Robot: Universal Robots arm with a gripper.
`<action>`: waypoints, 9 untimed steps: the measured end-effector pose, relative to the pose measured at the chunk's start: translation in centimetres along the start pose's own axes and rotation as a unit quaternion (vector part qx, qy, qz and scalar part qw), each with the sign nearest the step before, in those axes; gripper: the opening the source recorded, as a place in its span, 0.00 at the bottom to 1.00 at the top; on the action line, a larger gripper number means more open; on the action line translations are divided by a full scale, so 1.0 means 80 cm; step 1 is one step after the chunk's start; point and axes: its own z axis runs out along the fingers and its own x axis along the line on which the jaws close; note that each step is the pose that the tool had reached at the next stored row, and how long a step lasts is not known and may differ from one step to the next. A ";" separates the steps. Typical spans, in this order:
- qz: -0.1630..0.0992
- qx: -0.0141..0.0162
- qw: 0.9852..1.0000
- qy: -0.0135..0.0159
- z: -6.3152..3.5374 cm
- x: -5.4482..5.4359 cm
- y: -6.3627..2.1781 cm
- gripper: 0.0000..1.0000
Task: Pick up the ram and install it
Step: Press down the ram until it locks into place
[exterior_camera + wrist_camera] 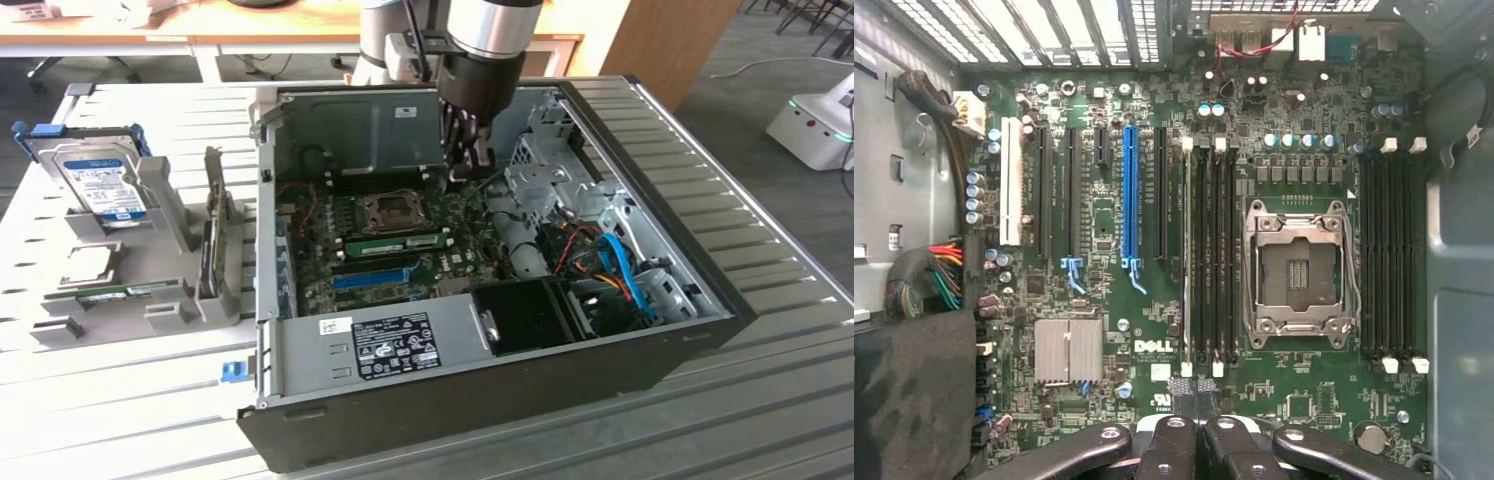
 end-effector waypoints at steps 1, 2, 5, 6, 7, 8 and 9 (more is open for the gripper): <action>0.000 0.000 1.000 0.000 0.001 0.000 0.000 0.11; 0.000 0.000 1.000 0.000 0.002 0.000 0.000 0.11; 0.000 0.000 1.000 0.000 0.005 0.000 0.000 0.11; 0.000 0.000 1.000 0.000 0.006 0.000 0.000 0.11; 0.000 0.000 1.000 0.000 0.007 0.000 0.000 0.11; 0.000 0.000 1.000 0.000 0.008 0.000 0.000 0.11; 0.000 0.000 1.000 0.000 0.008 0.000 0.000 0.11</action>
